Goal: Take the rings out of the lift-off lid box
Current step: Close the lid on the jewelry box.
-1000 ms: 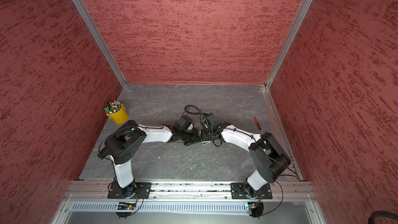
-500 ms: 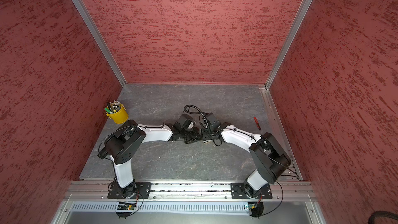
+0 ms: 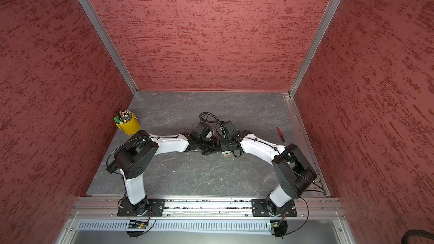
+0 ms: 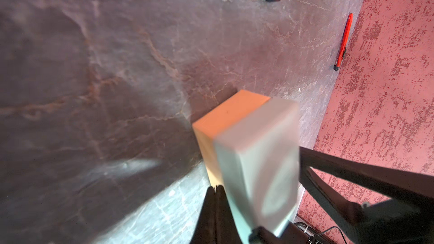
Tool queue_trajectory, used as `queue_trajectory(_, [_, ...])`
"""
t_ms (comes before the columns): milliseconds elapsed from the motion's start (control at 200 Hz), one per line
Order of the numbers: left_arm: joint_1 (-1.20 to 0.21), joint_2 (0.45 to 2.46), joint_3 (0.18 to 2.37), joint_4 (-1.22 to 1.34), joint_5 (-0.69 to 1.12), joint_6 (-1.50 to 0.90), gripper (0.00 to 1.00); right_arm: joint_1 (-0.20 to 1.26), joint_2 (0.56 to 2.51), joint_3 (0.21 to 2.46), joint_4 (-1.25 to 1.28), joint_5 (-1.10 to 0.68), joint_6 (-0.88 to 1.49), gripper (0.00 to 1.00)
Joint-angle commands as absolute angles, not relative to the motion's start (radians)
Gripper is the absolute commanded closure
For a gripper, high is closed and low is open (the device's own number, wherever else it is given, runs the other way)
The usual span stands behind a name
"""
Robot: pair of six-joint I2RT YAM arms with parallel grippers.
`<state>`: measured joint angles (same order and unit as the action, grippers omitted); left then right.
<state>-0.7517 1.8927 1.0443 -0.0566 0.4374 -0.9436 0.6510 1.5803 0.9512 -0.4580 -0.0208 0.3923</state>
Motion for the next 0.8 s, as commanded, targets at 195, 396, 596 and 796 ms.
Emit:
queue_trajectory(195, [-0.748, 1.897, 1.089, -0.104, 0.417, -0.904, 0.96, 0.632, 1.562, 0.971, -0.488, -0.024, 0.382, 0.44])
queue_trajectory(396, [-0.747, 1.902, 1.097, -0.1, 0.422, -0.902, 0.95, 0.624, 1.589, 0.97, -0.486, -0.04, 0.365, 0.43])
queue_trajectory(596, [-0.747, 1.898, 1.096, -0.1, 0.422, -0.899, 0.94, 0.623, 1.617, 1.003, -0.498, -0.035, 0.362, 0.42])
queue_trajectory(796, [-0.749, 1.899, 1.091, -0.089, 0.426, -0.9, 0.94, 0.623, 1.65, 1.043, -0.523, -0.043, 0.357, 0.41])
